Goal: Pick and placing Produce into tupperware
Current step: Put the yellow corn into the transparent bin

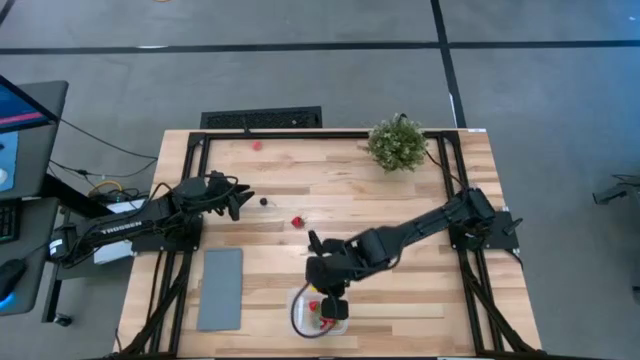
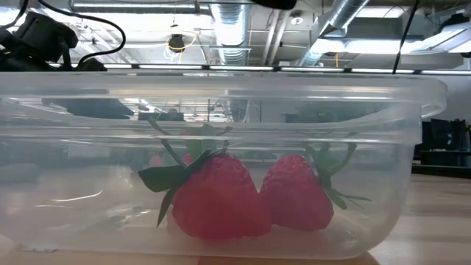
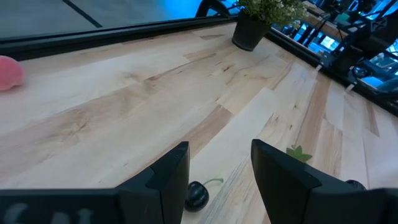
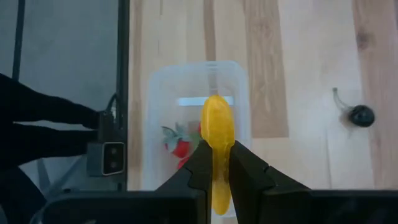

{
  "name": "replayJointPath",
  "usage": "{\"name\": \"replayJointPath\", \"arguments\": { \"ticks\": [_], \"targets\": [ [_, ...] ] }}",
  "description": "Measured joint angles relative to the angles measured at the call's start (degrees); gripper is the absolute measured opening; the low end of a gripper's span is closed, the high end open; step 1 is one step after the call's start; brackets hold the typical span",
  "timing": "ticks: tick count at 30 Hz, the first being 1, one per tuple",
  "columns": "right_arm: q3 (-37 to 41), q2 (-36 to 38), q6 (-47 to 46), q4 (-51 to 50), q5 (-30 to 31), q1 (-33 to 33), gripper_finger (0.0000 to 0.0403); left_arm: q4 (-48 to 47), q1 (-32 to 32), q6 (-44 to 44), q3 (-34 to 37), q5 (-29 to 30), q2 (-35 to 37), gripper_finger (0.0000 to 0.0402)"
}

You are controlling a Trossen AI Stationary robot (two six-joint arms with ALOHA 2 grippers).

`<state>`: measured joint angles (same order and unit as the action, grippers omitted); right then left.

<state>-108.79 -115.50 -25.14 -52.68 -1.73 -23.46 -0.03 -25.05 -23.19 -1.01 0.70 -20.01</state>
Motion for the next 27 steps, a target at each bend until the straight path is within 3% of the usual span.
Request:
{"name": "replayJointPath", "arguments": {
  "ticks": [9, 27],
  "targets": [
    [2.4, 0.0, -5.7, 1.7, 4.6, -2.8, 0.0058, 0.0, 0.0, -0.2, 0.0, 0.0, -0.2, 0.0163],
    [13.2, -0.1, -8.0, 11.5, 3.0, -3.2, 0.0058, 0.0, 0.0, -0.1, 0.0, -0.1, -0.3, 0.0163]
  ]
}}
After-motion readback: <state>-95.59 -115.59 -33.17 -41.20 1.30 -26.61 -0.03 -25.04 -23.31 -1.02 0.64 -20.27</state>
